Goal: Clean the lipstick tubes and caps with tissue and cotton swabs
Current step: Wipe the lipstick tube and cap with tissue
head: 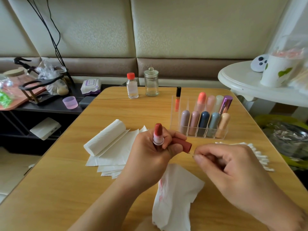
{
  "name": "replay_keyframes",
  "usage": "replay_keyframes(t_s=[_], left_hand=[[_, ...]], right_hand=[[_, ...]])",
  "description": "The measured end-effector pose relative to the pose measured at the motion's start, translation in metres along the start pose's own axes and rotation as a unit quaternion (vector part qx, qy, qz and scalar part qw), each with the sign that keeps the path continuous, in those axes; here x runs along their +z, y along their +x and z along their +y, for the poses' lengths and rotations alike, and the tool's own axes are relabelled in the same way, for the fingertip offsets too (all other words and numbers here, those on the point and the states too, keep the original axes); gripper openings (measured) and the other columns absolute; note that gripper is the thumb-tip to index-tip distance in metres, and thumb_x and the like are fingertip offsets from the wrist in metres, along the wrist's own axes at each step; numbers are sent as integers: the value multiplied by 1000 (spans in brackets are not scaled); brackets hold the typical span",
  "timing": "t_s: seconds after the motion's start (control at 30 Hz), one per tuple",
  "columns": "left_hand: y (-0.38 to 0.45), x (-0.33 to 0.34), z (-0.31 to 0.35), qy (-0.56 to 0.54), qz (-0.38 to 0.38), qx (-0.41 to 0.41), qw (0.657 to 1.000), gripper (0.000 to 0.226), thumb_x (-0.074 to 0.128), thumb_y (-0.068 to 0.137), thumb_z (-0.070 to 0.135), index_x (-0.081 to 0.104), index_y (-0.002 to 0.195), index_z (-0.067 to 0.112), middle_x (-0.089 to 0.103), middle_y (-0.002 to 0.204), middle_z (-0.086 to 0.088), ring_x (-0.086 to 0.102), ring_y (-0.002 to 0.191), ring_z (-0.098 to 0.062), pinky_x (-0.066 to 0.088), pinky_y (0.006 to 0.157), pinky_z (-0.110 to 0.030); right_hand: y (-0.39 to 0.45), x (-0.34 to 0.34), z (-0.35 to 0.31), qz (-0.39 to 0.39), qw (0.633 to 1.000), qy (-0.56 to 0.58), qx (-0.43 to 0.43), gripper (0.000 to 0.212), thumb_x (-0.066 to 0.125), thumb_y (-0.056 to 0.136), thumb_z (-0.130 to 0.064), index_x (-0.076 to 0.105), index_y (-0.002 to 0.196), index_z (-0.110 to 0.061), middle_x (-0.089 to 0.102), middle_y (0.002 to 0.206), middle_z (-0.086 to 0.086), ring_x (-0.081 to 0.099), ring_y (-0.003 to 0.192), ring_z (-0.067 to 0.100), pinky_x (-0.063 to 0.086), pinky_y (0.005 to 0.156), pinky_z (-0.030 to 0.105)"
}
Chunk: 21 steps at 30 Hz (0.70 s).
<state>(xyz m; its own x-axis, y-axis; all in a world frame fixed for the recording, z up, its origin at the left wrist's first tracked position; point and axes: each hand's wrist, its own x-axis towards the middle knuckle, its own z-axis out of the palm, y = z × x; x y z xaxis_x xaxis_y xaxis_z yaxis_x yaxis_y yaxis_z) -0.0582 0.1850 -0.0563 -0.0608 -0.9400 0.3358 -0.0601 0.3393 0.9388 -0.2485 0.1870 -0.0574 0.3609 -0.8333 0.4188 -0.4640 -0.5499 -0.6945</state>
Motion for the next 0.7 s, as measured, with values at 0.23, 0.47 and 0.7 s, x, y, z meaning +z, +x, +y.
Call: replay_keyframes(t_s=[0.23,0.47,0.7], left_hand=[[0,0,1,11,-1,6,1000,44,61,83,-20,36,62,11,73,93,-11,73,81,-19,52,69,-19],[1,-3,-2,19,0,11,1000,44,61,82,-20,36,62,11,73,92,-9,74,81,-20,53,72,-23],[2,-5,-4,12,5,-3,1000,43,62,83,-18,35,64,10,74,92,-9,74,82,-22,54,75,-25]], right_hand=[[1,2,-1,73,997,16,22,19,58,83,-43,72,76,-33,64,60,-8,55,49,11,38,43,15],[1,-1,-3,40,996,69,36,16,63,85,-40,74,77,-31,65,61,-2,56,51,16,44,44,28],[0,4,-1,19,999,1,39,19,68,92,-29,72,73,-29,62,57,-2,54,50,19,42,46,35]])
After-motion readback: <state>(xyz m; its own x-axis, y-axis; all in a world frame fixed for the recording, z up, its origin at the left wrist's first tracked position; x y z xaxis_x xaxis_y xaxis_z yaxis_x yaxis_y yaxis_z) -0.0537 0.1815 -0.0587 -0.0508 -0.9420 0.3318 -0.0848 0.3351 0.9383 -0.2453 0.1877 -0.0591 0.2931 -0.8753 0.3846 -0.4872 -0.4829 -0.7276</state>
